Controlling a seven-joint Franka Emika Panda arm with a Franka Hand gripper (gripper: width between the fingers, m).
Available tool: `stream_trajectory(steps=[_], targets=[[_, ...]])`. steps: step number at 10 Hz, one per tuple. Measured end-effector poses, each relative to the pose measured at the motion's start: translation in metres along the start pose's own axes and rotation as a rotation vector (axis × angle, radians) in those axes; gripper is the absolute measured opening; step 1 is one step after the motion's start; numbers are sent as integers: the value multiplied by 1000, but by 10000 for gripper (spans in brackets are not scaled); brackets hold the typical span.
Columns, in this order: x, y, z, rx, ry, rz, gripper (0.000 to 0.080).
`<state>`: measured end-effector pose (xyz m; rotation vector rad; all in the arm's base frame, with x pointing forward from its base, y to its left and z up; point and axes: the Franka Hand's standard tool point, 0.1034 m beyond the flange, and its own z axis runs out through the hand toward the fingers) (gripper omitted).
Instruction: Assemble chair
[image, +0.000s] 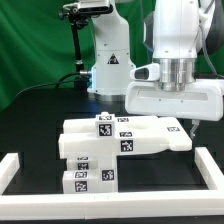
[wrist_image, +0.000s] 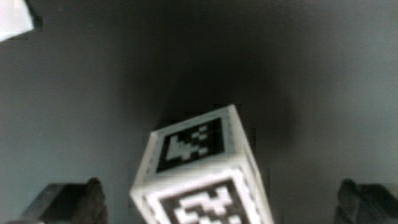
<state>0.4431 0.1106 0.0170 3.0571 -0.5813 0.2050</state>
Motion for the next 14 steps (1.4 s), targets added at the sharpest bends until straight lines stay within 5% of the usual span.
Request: stream_trajectory(steps=[1, 4, 10, 14], targets=[[0, 0, 0, -1, 0, 0, 648], [0, 0, 0, -1, 0, 0, 281], [0, 3, -4, -5, -25, -15, 281], [30, 42, -107, 87, -126, -38, 282]])
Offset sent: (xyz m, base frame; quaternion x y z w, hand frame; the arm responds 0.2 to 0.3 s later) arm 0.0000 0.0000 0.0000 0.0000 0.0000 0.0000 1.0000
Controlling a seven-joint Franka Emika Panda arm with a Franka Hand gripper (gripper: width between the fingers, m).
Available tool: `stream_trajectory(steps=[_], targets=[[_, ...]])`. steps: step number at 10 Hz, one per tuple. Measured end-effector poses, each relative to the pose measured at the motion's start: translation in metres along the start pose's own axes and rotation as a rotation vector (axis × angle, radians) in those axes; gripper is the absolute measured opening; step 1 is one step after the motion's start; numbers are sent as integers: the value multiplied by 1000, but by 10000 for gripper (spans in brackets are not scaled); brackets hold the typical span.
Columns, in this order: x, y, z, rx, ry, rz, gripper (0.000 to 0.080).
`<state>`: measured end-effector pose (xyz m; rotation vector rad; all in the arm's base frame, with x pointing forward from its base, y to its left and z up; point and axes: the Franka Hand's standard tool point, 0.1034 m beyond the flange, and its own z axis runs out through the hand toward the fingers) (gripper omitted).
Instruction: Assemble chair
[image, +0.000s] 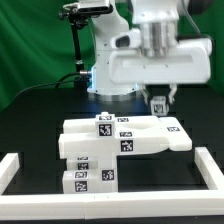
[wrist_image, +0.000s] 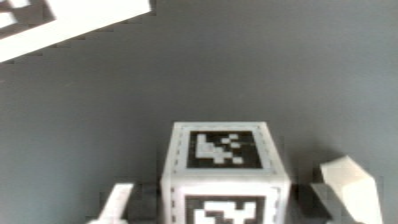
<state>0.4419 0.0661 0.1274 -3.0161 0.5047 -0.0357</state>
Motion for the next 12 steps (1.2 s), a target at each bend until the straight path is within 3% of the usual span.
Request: stream_trajectory(steps=[1, 2, 3, 8, 10, 12], targets=[[16, 13, -21, 17, 12, -10, 282], [39, 25, -31, 14, 24, -21, 282], [55, 22, -34, 4, 43, -18, 282], [55, 26, -32, -5, 39, -42, 282], [80, 53, -42, -22, 69, -141, 282], [102, 67, -44, -45, 139, -234, 282]])
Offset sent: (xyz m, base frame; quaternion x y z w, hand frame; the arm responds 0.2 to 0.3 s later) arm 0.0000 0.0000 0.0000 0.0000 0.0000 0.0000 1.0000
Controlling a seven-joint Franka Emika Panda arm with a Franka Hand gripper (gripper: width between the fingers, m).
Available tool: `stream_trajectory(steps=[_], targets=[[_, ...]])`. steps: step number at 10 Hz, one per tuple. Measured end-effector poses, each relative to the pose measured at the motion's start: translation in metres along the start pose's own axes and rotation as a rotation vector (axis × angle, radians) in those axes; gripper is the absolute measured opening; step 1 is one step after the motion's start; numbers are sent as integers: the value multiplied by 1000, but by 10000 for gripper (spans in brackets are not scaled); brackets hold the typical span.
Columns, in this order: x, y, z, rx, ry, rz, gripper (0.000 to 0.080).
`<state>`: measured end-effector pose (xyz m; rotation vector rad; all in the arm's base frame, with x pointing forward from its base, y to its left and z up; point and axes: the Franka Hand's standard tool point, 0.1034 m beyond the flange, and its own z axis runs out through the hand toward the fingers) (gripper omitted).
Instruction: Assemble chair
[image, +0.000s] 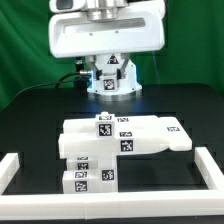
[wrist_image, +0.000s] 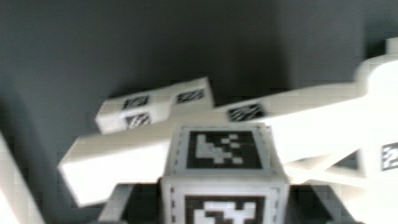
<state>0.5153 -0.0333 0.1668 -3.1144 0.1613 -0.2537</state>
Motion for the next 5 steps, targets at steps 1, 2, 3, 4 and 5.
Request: stream_trajectory(steps=[1, 2, 3, 4, 5], targets=[[-2, 0, 0, 9, 6, 5, 282], [-2, 0, 1, 8, 5, 4, 282], [-2, 0, 2, 6, 4, 3, 282], [0, 1, 5, -5, 11, -6, 282], [3, 3, 15, -29, 16, -17, 282]])
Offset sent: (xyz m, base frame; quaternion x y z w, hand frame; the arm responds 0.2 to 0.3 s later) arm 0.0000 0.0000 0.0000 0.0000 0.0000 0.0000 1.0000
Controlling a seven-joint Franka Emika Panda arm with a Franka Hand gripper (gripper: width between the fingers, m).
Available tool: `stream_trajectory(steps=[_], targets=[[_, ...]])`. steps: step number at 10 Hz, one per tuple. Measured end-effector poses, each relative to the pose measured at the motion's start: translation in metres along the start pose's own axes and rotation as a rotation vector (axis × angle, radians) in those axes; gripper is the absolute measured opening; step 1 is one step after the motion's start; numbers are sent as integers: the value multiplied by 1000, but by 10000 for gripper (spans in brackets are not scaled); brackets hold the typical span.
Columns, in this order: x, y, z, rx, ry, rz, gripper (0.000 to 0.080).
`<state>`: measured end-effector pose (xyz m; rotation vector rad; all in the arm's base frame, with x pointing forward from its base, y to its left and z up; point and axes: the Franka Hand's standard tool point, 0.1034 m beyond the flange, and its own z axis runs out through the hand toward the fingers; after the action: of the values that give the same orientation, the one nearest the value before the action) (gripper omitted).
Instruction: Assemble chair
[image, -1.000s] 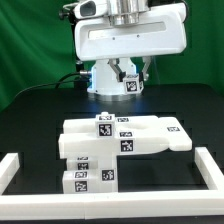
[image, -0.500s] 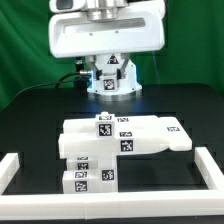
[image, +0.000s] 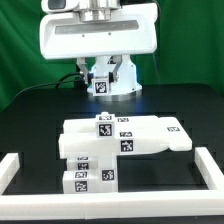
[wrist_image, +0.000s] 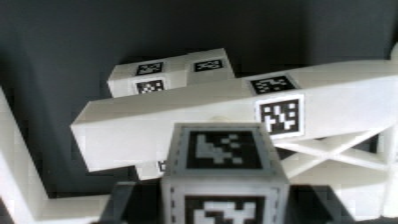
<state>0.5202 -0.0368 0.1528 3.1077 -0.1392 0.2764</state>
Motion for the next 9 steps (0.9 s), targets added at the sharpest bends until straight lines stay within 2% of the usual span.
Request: stream_trajectory(steps=[2, 4, 7, 9], targets=[[6, -1, 6, -17, -2, -10, 282], [3, -4, 13, -23, -14, -17, 282], [-2, -12, 19, -11, -25, -2, 282], [-3, -11, 20, -10, -24, 4, 282]])
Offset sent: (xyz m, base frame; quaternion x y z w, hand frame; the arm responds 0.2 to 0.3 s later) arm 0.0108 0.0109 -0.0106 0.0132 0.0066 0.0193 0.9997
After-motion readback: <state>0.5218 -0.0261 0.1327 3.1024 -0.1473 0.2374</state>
